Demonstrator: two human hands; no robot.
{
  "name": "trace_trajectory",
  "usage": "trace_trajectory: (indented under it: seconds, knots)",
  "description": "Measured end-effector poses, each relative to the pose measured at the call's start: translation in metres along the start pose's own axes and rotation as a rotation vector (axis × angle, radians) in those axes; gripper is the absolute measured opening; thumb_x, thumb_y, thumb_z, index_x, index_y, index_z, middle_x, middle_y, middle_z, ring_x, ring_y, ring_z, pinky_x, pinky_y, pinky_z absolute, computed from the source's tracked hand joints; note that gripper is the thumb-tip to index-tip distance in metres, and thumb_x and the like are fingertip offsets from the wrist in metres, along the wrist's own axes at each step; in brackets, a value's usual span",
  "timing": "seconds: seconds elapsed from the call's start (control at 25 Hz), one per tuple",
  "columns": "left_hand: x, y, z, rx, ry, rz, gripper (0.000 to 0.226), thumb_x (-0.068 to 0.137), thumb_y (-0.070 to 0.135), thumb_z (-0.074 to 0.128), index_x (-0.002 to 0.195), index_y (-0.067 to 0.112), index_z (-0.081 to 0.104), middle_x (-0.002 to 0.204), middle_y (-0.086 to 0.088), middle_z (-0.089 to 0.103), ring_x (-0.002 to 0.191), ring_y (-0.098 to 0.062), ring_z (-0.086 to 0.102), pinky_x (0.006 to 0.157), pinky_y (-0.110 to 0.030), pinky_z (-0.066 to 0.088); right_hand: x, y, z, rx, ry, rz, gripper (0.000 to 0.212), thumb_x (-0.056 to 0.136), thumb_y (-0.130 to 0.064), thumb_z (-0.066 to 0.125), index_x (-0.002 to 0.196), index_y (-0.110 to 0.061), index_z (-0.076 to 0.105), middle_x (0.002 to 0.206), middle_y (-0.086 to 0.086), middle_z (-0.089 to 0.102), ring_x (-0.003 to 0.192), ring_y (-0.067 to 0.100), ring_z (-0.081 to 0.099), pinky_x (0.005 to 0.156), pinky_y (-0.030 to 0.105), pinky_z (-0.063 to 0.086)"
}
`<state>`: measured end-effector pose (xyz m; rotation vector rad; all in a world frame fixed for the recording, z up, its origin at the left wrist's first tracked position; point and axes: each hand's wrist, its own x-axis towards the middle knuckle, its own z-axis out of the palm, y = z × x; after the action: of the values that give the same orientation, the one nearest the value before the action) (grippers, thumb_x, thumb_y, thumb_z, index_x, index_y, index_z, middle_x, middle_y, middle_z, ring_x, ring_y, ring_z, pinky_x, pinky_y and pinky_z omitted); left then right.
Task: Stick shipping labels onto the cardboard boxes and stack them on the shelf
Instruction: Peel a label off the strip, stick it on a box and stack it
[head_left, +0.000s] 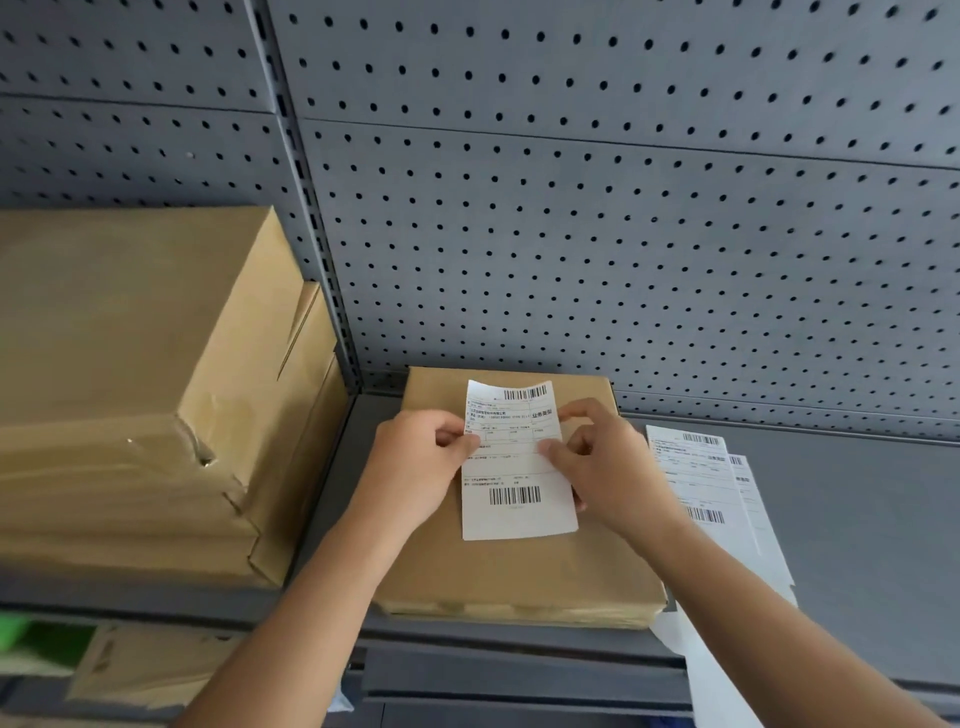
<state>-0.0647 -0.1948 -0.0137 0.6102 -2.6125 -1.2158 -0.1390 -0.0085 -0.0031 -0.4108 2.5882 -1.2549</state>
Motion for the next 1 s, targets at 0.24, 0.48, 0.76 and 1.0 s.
trace_trajectory:
  seconds: [0.24, 0.48, 0.76, 1.0]
  knots:
    - [0.007, -0.001, 0.003, 0.059, 0.006, 0.001, 0.025, 0.093, 0.031, 0.072, 0.115, 0.02, 0.072, 0.08, 0.017, 0.065, 0.079, -0.001, 0.063, 0.063, -0.015, 0.045, 0.0, 0.001, 0.006, -0.097, 0.022, -0.044, 0.035, 0.093, -0.021, 0.067, 0.122, -0.024, 0.047, 0.062, -0.007, 0.052, 0.05, -0.001, 0.049, 0.046, 0.009, 0.038]
    - [0.01, -0.001, 0.006, 0.149, -0.008, -0.022, 0.03, 0.09, 0.03, 0.074, 0.115, 0.021, 0.06, 0.082, 0.01, 0.065, 0.078, -0.006, 0.062, 0.055, -0.015, 0.039, 0.002, 0.0, 0.01, -0.206, 0.013, -0.064, 0.037, 0.093, -0.021, 0.066, 0.125, -0.022, 0.048, 0.056, -0.009, 0.051, 0.048, 0.003, 0.048, 0.047, 0.02, 0.036]
    - [0.0, -0.001, 0.005, 0.328, 0.012, 0.216, 0.041, 0.097, 0.03, 0.063, 0.136, 0.021, 0.051, 0.124, 0.009, 0.055, 0.111, -0.012, 0.057, 0.085, -0.026, 0.049, -0.002, -0.002, 0.009, -0.589, 0.05, -0.126, 0.037, 0.094, -0.038, 0.058, 0.127, -0.024, 0.051, 0.102, -0.004, 0.064, 0.088, 0.022, 0.063, 0.065, 0.034, 0.052]
    - [0.003, -0.009, 0.014, 0.531, -0.228, 0.442, 0.057, 0.109, 0.036, 0.027, 0.162, 0.019, 0.015, 0.171, 0.004, 0.009, 0.156, -0.009, 0.004, 0.125, -0.027, -0.003, 0.004, 0.002, 0.029, -0.653, 0.025, -0.425, 0.046, 0.1, -0.036, 0.043, 0.144, -0.021, 0.048, 0.151, -0.004, 0.045, 0.143, 0.022, 0.036, 0.108, 0.041, 0.039]
